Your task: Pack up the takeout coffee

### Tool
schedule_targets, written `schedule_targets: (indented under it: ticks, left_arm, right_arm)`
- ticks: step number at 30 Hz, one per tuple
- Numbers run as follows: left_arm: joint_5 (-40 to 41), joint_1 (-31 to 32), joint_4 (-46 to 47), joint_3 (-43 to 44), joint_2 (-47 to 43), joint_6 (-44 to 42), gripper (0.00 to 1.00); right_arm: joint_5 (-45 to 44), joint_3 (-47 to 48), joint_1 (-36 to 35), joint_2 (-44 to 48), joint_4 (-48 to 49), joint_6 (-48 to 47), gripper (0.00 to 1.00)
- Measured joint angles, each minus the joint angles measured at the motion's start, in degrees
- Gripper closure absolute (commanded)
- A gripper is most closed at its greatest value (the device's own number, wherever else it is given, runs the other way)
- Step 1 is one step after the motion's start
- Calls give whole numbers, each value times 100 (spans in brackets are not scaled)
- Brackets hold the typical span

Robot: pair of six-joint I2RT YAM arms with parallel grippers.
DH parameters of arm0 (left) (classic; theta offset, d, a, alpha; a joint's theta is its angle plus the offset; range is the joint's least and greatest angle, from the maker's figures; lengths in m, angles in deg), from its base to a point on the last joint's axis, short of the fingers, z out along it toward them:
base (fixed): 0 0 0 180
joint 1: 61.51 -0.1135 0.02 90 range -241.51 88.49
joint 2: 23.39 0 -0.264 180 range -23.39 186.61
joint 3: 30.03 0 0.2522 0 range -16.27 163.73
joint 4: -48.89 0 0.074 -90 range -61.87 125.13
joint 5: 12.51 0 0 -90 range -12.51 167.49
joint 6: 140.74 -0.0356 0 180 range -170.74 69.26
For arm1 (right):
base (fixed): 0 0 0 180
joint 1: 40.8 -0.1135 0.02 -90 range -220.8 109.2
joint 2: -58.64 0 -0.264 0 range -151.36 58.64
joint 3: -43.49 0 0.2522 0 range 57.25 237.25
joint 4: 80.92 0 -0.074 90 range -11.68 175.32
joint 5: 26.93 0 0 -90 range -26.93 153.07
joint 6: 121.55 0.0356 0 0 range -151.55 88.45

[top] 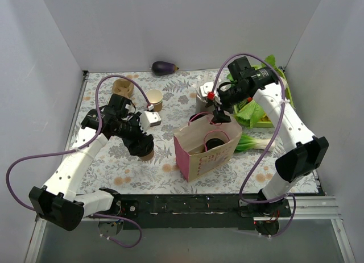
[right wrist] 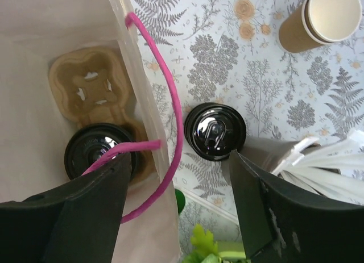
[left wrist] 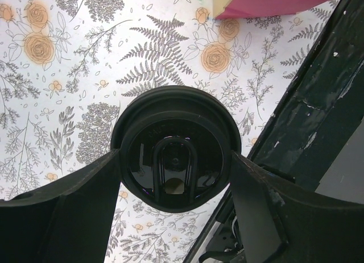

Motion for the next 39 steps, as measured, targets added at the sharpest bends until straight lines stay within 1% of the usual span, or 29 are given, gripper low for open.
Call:
schedule_targets:
  ticks: [1, 3, 4, 6, 7, 8, 9, 10, 16, 20, 23, 27, 33, 36, 39]
  left_arm:
    - [28, 0, -2, 7, 0, 2, 100]
    - [90, 0, -9, 44, 0, 2, 100]
    - [125, 0, -17, 76, 0, 0, 100]
    - [214, 0, -7, 114, -17, -9, 100]
    - [249, 0, -7, 114, -31, -17, 100]
    - [297, 0, -11, 114, -46, -24, 100]
    - [348, 0, -11, 114, -59, -26, 100]
    - [389, 0, -11, 114, -72, -28, 100]
    - [669, -17, 35, 114, -142, -17, 100]
    - [946, -72, 90, 116, -210, 0, 100]
    - [1233, -129, 186, 166, -286, 129, 100]
    - [1626, -282, 321, 540, -306, 348, 100]
    - [1943, -562, 459, 1543, -125, 601, 100]
    - [1840, -608, 343, 2527, 321, 745, 100]
    - [1434, -612, 164, 3823, 896, 909, 100]
  right_arm:
    - [15, 90, -57, -101, -66, 57, 36]
    - [39, 267, -144, -275, -127, 168, 43]
    - [50, 317, -160, -323, -127, 227, 49]
    - [63, 334, -166, -369, -144, 332, 59]
    - [63, 334, -168, -374, -160, 380, 65]
    - [63, 334, -179, -372, -166, 446, 69]
    - [63, 334, -184, -367, -166, 487, 82]
    - [63, 328, -190, -367, -168, 551, 98]
    - [105, 315, -273, -365, -179, 907, 99]
    - [63, 323, -505, -354, -70, 1357, 99]
    - [-129, 219, -780, -197, 422, 2079, 99]
    - [-522, -343, -1036, 409, 1370, 3152, 99]
    - [-1014, -841, -1106, 1080, 2695, 4472, 99]
    - [-1211, -1497, -1204, 1414, 3405, 4800, 99]
    - [-1370, -2269, -1434, 1700, 3866, 4898, 99]
